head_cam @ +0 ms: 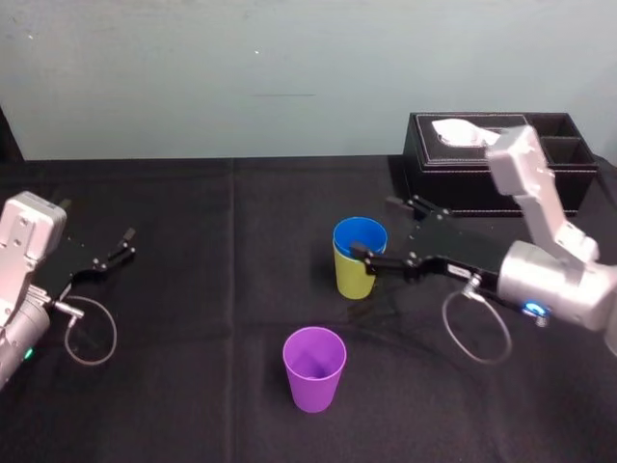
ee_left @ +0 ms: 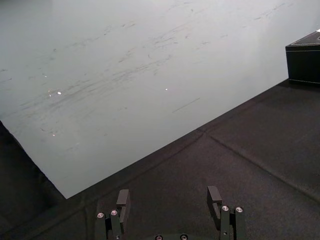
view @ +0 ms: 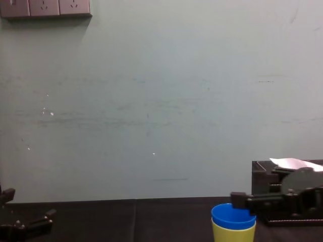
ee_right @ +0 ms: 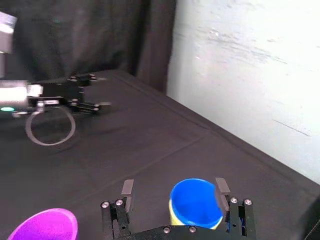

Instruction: Stack the three plastic cups sequentially using one hand.

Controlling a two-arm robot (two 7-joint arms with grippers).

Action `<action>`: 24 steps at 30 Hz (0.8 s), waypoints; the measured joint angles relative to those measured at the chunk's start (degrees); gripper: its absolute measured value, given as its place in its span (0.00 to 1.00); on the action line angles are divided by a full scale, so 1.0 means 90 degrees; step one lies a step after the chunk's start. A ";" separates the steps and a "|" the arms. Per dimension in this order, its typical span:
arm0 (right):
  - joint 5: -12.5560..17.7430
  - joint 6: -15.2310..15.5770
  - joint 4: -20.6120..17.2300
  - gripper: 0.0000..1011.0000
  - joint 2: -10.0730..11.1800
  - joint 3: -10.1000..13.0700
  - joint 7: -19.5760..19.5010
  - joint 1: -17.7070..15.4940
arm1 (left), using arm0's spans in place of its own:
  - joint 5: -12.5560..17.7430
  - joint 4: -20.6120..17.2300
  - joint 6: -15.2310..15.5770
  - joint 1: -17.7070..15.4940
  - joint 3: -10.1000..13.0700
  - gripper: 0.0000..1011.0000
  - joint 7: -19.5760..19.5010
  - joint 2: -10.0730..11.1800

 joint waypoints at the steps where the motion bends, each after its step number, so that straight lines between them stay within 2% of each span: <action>1: 0.0112 -0.0072 -0.0097 0.99 0.0114 0.0050 0.0110 -0.0104 | 0.0000 0.0000 0.0000 0.0000 0.0000 1.00 0.0000 0.0000; 4: 0.0275 -0.0168 -0.0231 0.99 0.0287 0.0113 0.0274 -0.0264 | 0.0000 0.0000 0.0000 0.0000 0.0000 1.00 0.0000 0.0000; 6: 0.0479 -0.0321 -0.0373 0.99 0.0523 0.0179 0.0485 -0.0477 | 0.0000 0.0000 0.0000 -0.0001 0.0000 1.00 0.0000 0.0000; 10: 0.0638 -0.0543 -0.0487 0.99 0.0773 0.0210 0.0711 -0.0702 | 0.0000 0.0000 0.0000 0.0000 0.0000 1.00 0.0000 0.0000; 11: 0.0638 -0.0543 -0.0487 0.99 0.0773 0.0210 0.0711 -0.0702 | 0.0000 0.0000 0.0000 0.0000 0.0000 1.00 0.0000 0.0000; 16: 0.0682 -0.0924 -0.0562 0.99 0.1084 0.0154 0.1003 -0.0968 | 0.0000 0.0000 0.0000 -0.0001 0.0000 1.00 0.0000 0.0000; 24: 0.0572 -0.1189 -0.0516 0.99 0.1237 -0.0060 0.1246 -0.1093 | 0.0000 0.0000 0.0000 0.0000 0.0000 1.00 0.0000 0.0000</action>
